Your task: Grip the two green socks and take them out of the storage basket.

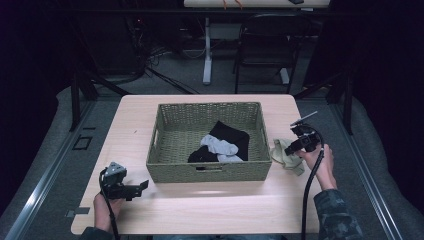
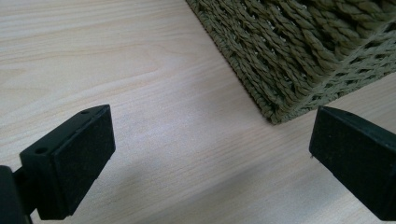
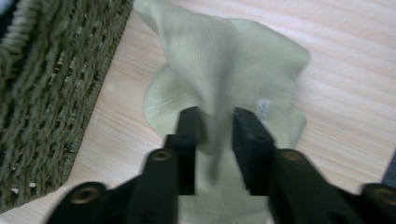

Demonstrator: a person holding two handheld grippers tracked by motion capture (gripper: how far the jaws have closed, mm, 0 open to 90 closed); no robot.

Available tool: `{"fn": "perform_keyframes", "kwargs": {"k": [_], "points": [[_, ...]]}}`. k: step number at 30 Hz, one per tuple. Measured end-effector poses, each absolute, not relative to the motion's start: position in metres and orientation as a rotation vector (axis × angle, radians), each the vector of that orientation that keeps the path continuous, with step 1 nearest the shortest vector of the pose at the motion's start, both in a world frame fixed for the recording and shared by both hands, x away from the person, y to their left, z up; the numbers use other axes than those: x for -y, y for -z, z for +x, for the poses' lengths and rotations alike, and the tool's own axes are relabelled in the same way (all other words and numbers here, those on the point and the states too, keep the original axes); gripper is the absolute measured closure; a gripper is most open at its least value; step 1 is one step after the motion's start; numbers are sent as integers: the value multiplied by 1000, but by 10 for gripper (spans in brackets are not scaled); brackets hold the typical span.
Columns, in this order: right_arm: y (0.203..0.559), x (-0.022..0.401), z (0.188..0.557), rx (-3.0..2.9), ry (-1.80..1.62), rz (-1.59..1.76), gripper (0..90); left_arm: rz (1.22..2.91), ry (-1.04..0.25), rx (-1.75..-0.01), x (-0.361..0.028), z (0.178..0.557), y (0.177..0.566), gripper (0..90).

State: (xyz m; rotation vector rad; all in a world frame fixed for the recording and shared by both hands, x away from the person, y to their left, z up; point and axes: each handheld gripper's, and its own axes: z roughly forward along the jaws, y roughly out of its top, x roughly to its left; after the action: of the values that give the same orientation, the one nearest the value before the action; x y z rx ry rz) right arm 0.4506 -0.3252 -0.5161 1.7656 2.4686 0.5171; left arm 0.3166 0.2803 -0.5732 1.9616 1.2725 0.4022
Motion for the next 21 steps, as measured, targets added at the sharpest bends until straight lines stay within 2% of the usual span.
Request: {"fn": "perform_keyframes", "kwargs": {"k": [5, 11, 16, 21], "points": [[500, 329, 438, -2405, -608, 1747, 458, 1961, -406, -1273, -280, 316, 573, 4], [479, 330, 413, -2382, -691, 1667, 274, 1963, -403, -1270, -279, 316, 572, 4], [470, 328, 388, -2369, -716, 1589, 155, 1963, -405, -1272, -279, 316, 572, 4], [471, 329, 371, -2345, -737, 1569, 137, 1963, -408, -1272, -280, 316, 572, 4]]}}
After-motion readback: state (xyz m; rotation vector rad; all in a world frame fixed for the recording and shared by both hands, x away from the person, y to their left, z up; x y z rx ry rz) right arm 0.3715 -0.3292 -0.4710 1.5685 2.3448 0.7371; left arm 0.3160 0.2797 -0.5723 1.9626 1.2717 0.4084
